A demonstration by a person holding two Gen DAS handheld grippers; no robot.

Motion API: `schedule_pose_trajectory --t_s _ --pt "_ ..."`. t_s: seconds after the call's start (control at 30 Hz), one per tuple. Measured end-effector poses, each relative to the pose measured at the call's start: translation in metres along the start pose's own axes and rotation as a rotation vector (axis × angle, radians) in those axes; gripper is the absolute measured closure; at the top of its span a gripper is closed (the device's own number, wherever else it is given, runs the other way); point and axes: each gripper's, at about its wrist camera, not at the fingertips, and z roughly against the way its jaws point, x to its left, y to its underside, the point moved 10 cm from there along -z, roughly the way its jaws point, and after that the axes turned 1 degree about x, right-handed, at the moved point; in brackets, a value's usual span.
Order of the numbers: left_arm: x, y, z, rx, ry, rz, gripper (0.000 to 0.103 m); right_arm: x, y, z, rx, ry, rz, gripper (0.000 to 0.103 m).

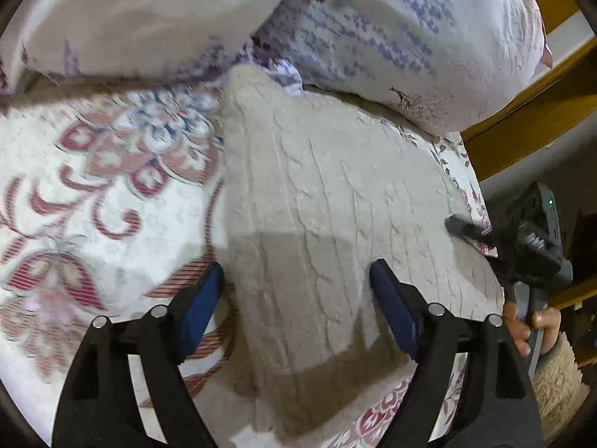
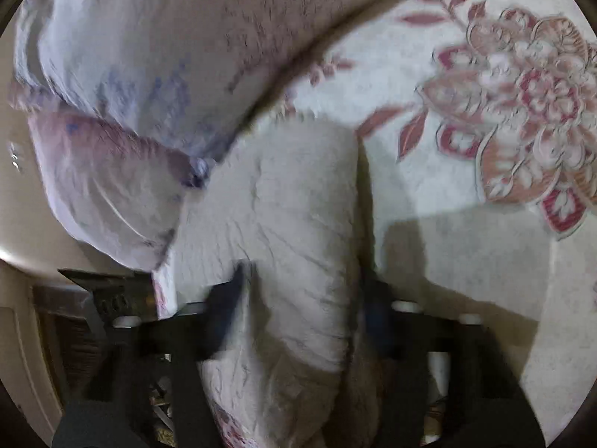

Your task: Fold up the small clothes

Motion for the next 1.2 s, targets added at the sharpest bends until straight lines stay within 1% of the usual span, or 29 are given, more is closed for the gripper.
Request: schedule_pose_trajectory --t_s 0.07,0.1,0.13,0.2,0.23,0.27,0.3,0.37,0.4,0.43,0.47,0.5,0.53,0.57,0.6,0.63,0.7,0.73,0.77,0.8,0.83,0.87,0.9,0.93,0.97,1.0,1.07,1.13,1.2 --pt "-0.004 -0.002 -0.002 -0.018 0.036 0.025 0.04 0.008 0.005 0.003 -0.027 -0.011 0.033 0.069" --pt "-0.006 -0.014 -0.001 -0.026 0.051 0.034 0.054 0.013 0.007 0.006 -0.039 -0.023 0.045 0.071" --pt "-0.007 -0.015 0.003 -0.035 0.078 0.031 0.061 0.021 0.01 0.009 -0.051 -0.033 0.068 0.071" --pt "-0.009 -0.018 0.03 -0.059 0.16 0.013 0.067 0.043 0.017 0.012 -0.062 -0.047 0.125 0.072" --pt "-0.009 -0.015 0.044 -0.08 0.169 -0.01 0.067 0.056 0.025 0.009 -0.045 -0.05 0.165 0.072" --pt "-0.005 -0.013 0.059 -0.109 0.15 -0.039 0.066 0.061 0.029 0.005 -0.029 -0.044 0.187 0.072" --pt "0.004 -0.012 0.069 -0.132 0.102 -0.071 0.063 0.067 0.038 -0.003 0.007 -0.009 0.224 0.068" --pt "0.026 -0.009 0.072 -0.127 -0.012 -0.088 0.058 0.064 0.043 -0.012 0.015 0.058 0.224 0.058" --pt "0.042 -0.005 0.074 -0.122 -0.077 -0.069 0.056 0.061 0.04 -0.011 -0.003 0.062 0.199 0.047" --pt "0.053 -0.002 0.08 -0.134 -0.109 -0.053 0.056 0.059 0.036 -0.01 -0.027 0.044 0.155 0.041" --pt "0.06 0.001 0.088 -0.152 -0.111 -0.04 0.048 0.057 0.032 -0.01 -0.044 0.018 0.115 0.036" --pt "0.064 0.006 0.102 -0.167 -0.116 -0.033 0.04 0.056 0.027 -0.014 -0.044 -0.006 0.08 0.037" --pt "0.066 0.009 0.108 -0.187 -0.132 -0.03 0.037 0.059 0.025 -0.02 -0.038 -0.014 0.081 0.046" --pt "0.067 0.015 0.115 -0.208 -0.15 -0.033 0.033 0.06 0.021 -0.026 -0.039 0.023 0.109 0.083" --pt "0.065 0.02 0.117 -0.216 -0.16 -0.038 0.031 0.059 0.011 -0.033 -0.072 0.104 0.146 0.086" --pt "0.064 0.022 0.119 -0.22 -0.173 -0.045 0.03 0.057 0.0 -0.03 -0.109 0.119 0.133 0.094" --pt "0.07 0.048 0.143 -0.225 -0.212 -0.085 0.023 0.048 -0.022 -0.028 -0.163 0.125 0.038 0.094" --pt "0.064 0.052 0.141 -0.223 -0.226 -0.103 0.021 0.047 -0.027 -0.032 -0.158 0.145 0.021 0.094" --pt "0.061 0.061 0.14 -0.215 -0.248 -0.124 0.013 0.047 -0.026 -0.034 -0.145 0.175 0.028 0.093" --pt "0.064 0.07 0.143 -0.212 -0.274 -0.132 0.003 0.048 -0.023 -0.029 -0.154 0.188 0.043 0.089" --pt "0.064 0.076 0.143 -0.216 -0.308 -0.14 0.002 0.052 -0.019 -0.022 -0.175 0.195 0.068 0.087" --pt "0.066 0.08 0.145 -0.217 -0.329 -0.145 0.002 0.057 -0.009 -0.007 -0.214 0.223 0.116 0.079" --pt "0.063 0.083 0.137 -0.206 -0.355 -0.15 0.002 0.058 0.002 0.006 -0.247 0.258 0.153 0.057" --pt "0.064 0.087 0.136 -0.197 -0.371 -0.148 0.002 0.055 0.01 0.018 -0.274 0.281 0.172 0.041" --pt "0.064 0.093 0.132 -0.189 -0.388 -0.14 0.002 0.054 0.024 0.033 -0.317 0.315 0.196 0.015" --pt "0.064 0.095 0.128 -0.186 -0.39 -0.136 0.002 0.052 0.04 0.045 -0.353 0.332 0.222 0.01" --pt "0.062 0.102 0.12 -0.17 -0.393 -0.123 0.002 0.05 0.067 0.053 -0.361 0.356 0.264 0.01" --pt "0.059 0.107 0.113 -0.149 -0.402 -0.126 0.002 0.042 0.099 0.05 -0.343 0.439 0.305 0.007" --pt "0.056 0.111 0.106 -0.133 -0.424 -0.144 0.002 0.041 0.127 0.031 -0.298 0.465 0.366 0.007"
